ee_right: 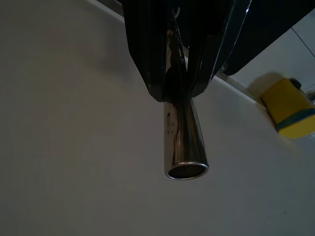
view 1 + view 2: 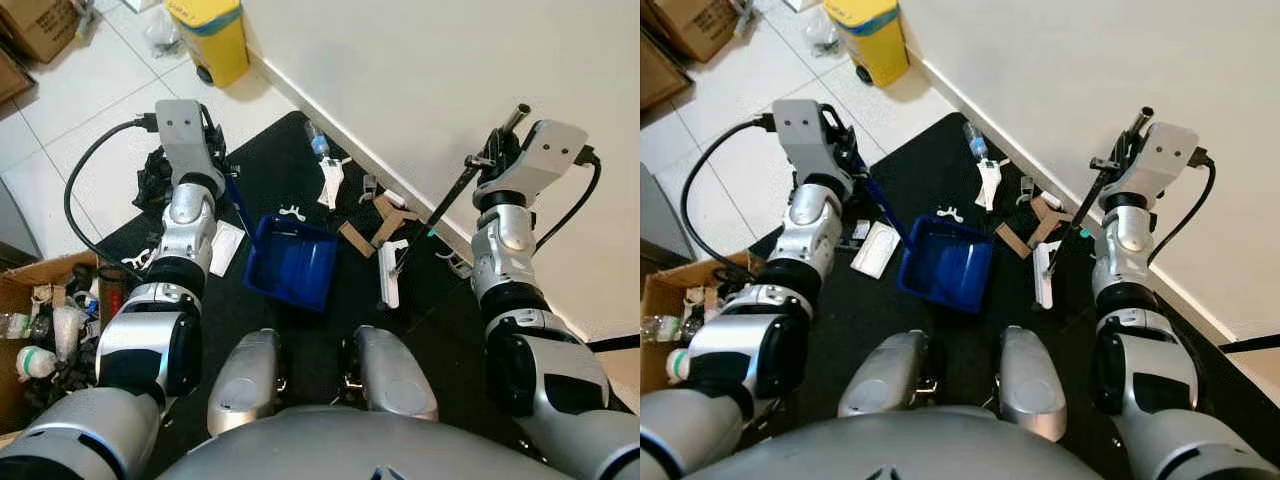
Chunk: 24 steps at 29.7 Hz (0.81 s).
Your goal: Sweep floor
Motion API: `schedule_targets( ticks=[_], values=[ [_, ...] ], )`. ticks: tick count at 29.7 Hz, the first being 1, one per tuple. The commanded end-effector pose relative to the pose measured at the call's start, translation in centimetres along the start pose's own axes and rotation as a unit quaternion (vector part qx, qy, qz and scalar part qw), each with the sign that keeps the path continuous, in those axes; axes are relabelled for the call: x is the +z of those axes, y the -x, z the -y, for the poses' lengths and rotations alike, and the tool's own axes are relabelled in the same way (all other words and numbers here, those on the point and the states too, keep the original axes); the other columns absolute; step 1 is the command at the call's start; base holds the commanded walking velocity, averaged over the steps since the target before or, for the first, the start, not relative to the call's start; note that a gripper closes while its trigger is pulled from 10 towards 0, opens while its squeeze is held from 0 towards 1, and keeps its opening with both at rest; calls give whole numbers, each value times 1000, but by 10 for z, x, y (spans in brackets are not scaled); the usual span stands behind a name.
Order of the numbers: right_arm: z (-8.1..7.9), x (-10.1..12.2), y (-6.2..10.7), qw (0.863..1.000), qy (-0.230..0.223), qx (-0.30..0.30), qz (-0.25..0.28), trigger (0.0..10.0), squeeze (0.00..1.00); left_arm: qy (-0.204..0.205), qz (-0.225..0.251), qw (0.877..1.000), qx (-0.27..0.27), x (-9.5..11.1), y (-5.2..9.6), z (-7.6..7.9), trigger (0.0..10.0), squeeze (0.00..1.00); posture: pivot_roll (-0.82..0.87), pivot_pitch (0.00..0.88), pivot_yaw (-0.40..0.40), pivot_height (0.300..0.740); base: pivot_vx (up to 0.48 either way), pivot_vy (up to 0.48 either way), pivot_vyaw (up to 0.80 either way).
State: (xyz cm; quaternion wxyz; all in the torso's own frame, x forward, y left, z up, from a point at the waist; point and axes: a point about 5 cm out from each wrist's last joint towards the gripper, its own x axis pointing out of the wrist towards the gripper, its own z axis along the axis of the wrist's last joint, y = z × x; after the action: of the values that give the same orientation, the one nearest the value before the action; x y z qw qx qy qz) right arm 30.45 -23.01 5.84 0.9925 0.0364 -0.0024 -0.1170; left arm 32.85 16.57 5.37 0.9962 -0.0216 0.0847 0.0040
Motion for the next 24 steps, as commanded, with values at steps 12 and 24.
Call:
schedule_targets(
  ticks=[12, 24],
  values=[
    [3, 15, -6, 998, 42, 22, 33, 10000, 0, -18, 0, 999, 38, 6, -4, -16, 10000, 0, 12, 0, 39, 740, 0, 0, 0],
    [16, 38, -19, 995, 75, -3, 59, 10000, 0, -12, -18, 995, 96, 27, -21, -25, 10000, 0, -7, 13, 55, 740, 0, 0, 0]
  ],
)
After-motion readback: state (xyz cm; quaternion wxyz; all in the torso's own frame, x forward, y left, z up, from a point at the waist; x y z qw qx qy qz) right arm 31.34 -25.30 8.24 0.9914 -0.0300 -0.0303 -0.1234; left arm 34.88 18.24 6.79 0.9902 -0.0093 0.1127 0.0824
